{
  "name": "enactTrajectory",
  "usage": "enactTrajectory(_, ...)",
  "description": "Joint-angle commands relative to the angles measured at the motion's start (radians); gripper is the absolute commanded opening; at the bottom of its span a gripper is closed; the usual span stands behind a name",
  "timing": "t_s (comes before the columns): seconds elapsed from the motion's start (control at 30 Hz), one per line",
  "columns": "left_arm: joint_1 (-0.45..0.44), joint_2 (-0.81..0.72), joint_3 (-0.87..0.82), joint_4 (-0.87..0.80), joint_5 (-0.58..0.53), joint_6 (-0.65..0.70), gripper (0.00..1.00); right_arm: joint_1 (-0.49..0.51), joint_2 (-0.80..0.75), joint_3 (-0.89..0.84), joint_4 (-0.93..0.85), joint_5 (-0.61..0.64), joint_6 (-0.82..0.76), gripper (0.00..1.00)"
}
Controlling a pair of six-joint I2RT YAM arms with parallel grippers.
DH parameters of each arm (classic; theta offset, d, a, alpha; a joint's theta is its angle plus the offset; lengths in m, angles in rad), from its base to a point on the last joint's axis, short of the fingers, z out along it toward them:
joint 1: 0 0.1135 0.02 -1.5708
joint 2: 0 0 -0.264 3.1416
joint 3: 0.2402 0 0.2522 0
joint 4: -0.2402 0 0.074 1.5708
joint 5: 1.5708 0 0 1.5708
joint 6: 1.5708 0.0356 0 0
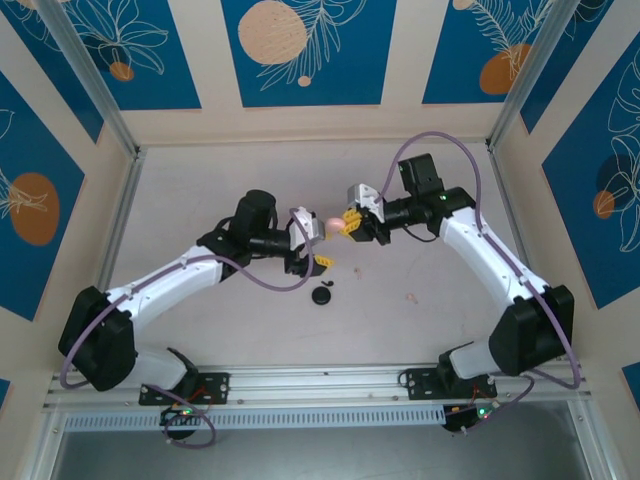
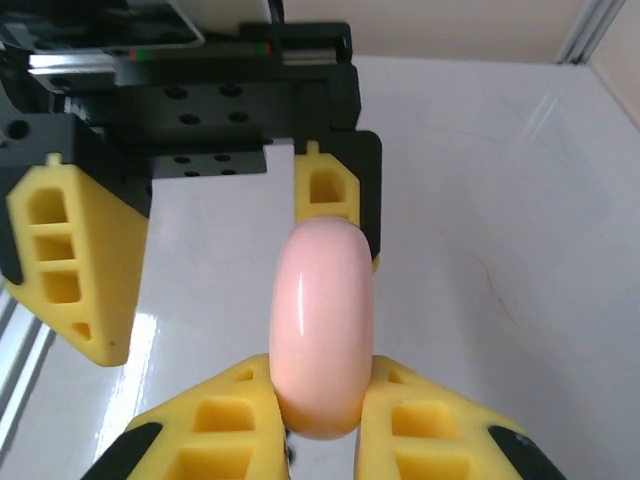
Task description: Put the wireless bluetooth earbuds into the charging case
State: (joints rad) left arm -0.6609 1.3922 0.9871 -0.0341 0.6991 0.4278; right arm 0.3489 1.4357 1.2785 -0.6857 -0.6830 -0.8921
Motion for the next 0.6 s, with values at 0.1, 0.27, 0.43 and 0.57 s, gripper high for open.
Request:
enactTrajectory(0.1,0.018,0.03,0.047,-0.055,-0.015,0.091,0.62,0.032,0.101,0.116,-0.193,0.045,-0.138,0.13)
enactTrajectory(0.27,0.058,0.023,0.028,-0.044,-0.003,0.071,0.61,0.026,0.105,0.117,-0.219,0.026,-0.151,0.13)
enactTrajectory(0.43,0.081,0.008,0.017,-0.038,0.001,0.065,0.62,0.007,0.087,0.096,-0.218,0.015,-0.144,0.13)
enactTrajectory(0.57,0.082,0.017,0.029,-0.032,0.061,0.059,0.61,0.025,0.096,0.094,-0.21,0.011,-0.139,0.13)
